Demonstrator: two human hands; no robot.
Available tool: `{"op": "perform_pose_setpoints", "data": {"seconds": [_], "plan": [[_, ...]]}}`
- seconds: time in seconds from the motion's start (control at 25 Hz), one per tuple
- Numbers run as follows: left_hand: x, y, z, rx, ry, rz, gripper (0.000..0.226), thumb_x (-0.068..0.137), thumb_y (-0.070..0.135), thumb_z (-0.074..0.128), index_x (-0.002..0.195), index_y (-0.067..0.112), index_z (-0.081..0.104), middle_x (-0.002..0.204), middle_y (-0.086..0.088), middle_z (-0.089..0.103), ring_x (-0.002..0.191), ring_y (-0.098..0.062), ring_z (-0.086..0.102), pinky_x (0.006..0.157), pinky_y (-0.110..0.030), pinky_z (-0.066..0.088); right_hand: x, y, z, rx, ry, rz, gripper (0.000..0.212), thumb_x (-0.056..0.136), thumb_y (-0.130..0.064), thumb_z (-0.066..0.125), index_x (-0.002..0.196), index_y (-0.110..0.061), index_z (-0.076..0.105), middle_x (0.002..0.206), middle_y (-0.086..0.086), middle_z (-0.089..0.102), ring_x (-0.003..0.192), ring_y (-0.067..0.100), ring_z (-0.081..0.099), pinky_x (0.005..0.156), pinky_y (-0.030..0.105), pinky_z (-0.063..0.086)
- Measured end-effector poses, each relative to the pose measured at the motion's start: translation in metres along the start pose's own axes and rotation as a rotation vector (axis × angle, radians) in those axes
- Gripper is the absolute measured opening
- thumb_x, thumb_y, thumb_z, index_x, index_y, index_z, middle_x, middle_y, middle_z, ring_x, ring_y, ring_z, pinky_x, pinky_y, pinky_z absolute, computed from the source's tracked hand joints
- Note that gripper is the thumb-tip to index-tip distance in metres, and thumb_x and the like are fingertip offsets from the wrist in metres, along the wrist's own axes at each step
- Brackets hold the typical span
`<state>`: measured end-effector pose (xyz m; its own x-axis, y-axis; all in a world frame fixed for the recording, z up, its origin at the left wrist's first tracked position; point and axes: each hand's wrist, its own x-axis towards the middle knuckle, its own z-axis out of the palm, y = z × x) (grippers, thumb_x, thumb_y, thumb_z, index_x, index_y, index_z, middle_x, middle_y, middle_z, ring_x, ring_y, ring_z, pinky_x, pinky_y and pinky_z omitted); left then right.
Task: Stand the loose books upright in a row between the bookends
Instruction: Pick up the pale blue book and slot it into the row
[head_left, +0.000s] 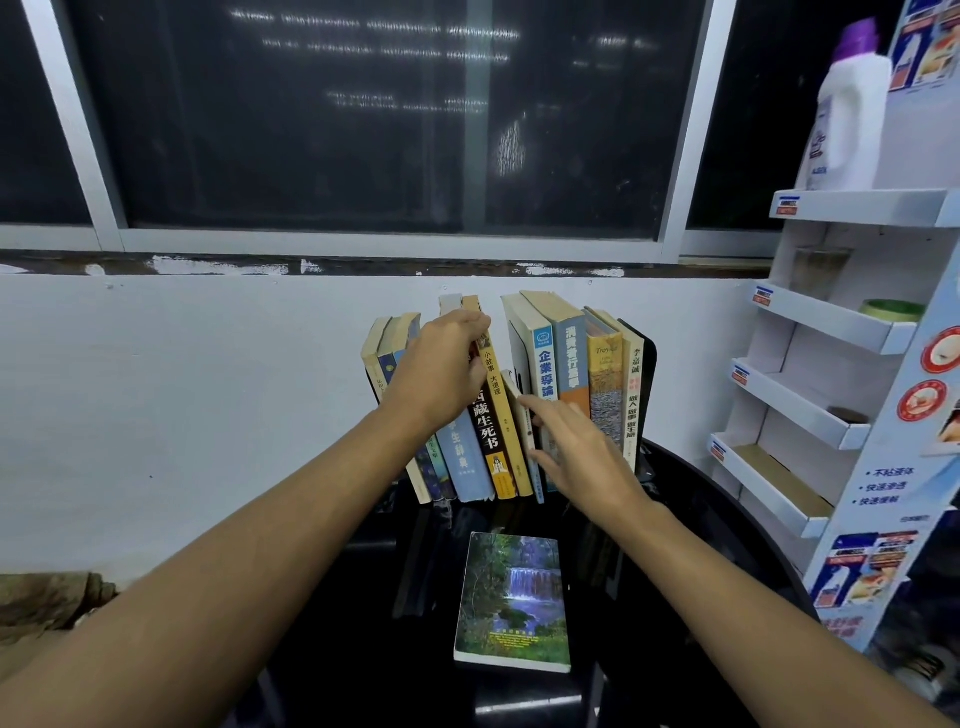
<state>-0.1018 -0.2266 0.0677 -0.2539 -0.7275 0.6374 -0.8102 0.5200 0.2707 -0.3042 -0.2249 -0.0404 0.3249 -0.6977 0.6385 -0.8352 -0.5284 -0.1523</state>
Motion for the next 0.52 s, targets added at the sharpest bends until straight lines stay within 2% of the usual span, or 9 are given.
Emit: {"op": "perform_pose_setpoints", "data": {"seconds": [0.08,0.16,0.4,0.52], "plan": [[-0.0001,0.0002,0.0007,0.002,0.002,0.006,0.043,0.091,0.003,0.059,0.134,0.006,0.060,0.141,-0.006,0.058,0.131,-0.023,0.052,0.108,-0.036,0.040,0.0041,-0.0011,0.0012,-0.058,0.013,-0.016,0.071,0.087,-0.012,0.076,0.147,-0.023,0.040,0.119,-0.003,0.056,0.103,0.014,0.050,0.072,0.039,0.059],[0.0002,-0.0005,0.0012,0.006,0.004,0.007,0.045,0.091,0.004,0.058,0.136,0.007,0.059,0.143,-0.006,0.057,0.132,-0.023,0.051,0.110,-0.035,0.039,0.0078,-0.0015,0.0028,-0.071,0.019,-0.018,0.072,0.085,-0.012,0.078,0.145,-0.024,0.041,0.114,-0.005,0.053,0.100,0.013,0.047,0.067,0.038,0.058],[0.0010,-0.0029,0.0008,0.012,-0.025,-0.001,0.054,0.092,0.007,0.060,0.145,0.009,0.050,0.149,-0.005,0.051,0.137,-0.023,0.045,0.114,-0.037,0.036,0.0115,-0.0047,0.0017,-0.080,0.018,-0.036,0.073,0.083,-0.013,0.080,0.144,-0.022,0.044,0.114,-0.004,0.051,0.100,0.013,0.044,0.073,0.036,0.057],[0.0019,-0.0020,-0.0019,0.020,-0.067,-0.003,0.057,0.092,0.013,0.063,0.147,0.009,0.047,0.150,-0.005,0.048,0.138,-0.022,0.044,0.113,-0.036,0.037,0.0087,-0.0056,-0.0047,-0.057,-0.038,-0.030,0.076,0.087,-0.020,0.077,0.150,-0.023,0.036,0.118,-0.004,0.053,0.104,0.014,0.047,0.084,0.036,0.055]]}}
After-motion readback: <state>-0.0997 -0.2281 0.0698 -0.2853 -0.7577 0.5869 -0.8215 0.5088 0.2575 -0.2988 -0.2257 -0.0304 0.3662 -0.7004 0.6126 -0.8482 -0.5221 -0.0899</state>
